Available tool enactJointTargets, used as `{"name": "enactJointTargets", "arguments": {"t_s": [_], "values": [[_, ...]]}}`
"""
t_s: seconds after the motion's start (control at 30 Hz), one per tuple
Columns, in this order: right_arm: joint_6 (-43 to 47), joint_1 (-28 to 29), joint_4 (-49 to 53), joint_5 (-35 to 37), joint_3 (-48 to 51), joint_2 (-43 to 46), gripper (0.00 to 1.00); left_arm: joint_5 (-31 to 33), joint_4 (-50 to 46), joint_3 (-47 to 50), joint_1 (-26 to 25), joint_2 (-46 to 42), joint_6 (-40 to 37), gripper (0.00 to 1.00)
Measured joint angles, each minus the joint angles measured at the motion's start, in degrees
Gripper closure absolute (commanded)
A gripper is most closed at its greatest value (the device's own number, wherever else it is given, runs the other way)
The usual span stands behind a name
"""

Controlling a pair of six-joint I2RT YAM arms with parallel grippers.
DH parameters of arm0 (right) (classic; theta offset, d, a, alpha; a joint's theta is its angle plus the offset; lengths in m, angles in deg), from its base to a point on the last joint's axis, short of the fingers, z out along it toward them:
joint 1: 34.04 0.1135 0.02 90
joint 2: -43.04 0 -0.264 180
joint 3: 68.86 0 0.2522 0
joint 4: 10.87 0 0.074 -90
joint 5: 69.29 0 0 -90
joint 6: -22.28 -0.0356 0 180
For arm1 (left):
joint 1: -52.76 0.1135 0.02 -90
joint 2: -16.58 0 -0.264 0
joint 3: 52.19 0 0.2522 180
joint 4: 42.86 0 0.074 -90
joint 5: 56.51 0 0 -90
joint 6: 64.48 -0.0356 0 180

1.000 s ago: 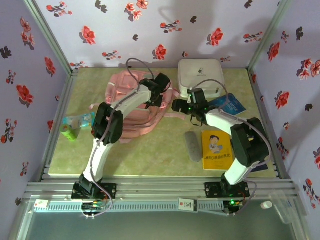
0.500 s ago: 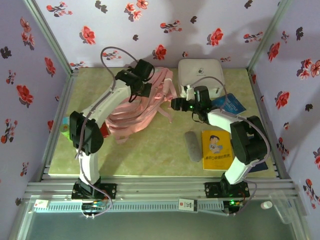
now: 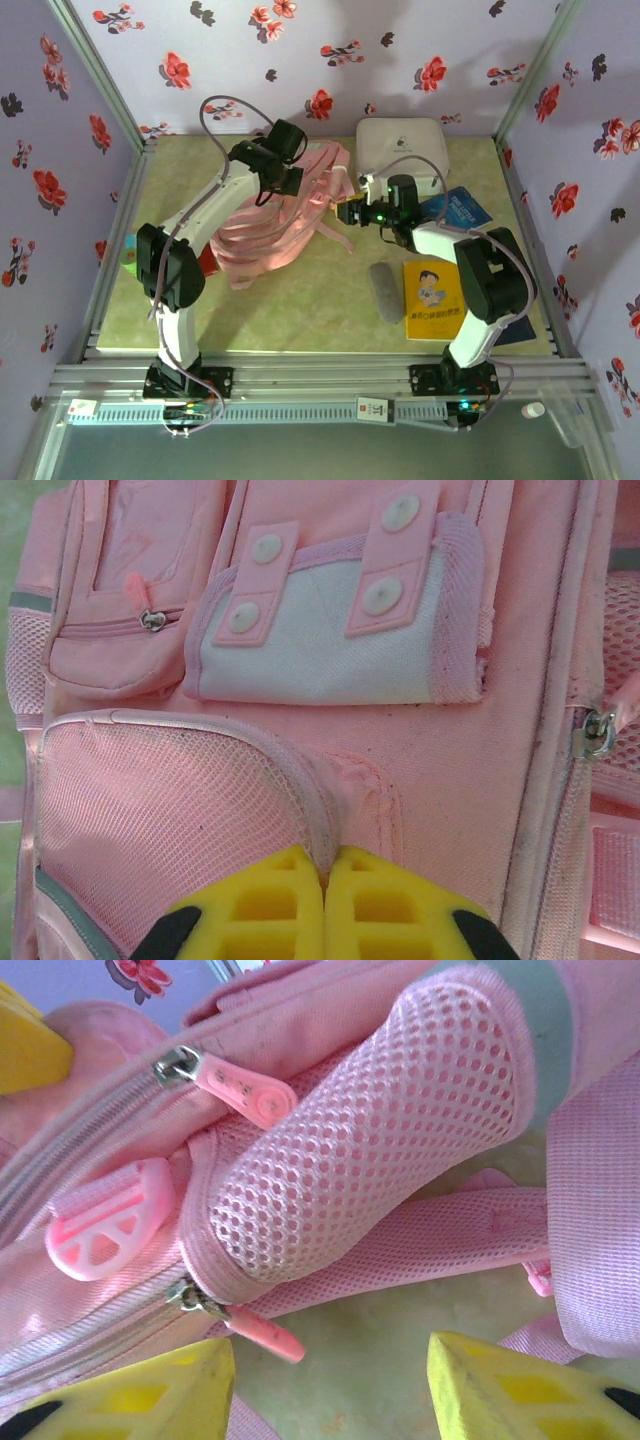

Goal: Pack the student bag

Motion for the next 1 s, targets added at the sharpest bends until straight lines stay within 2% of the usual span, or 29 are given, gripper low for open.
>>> {"name": "enactJointTargets", "arguments": {"t_s": [0.47, 0.77, 0.93, 1.0], "values": [[4.96, 2.93, -4.37, -0.79, 0.42, -3.89, 0.52, -0.22, 0.00, 0.00, 0.07, 0.00, 0.28, 1.00], [6.40, 3.98, -7.89, 0.57, 2.64, -4.76, 0.65, -0.61, 0.00, 0.00, 0.44, -0.31, 0.48, 1.00], [6.45, 4.02, -10.16, 1.14, 2.78, -4.79, 0.65, -1.11, 0.00, 0.00, 0.48, -0.33, 0.70, 1.00], [6.47, 4.04, -10.75, 1.27, 2.78, -4.79, 0.69, -1.20, 0.02, 0.00, 0.48, -0.33, 0.85, 1.00]]}}
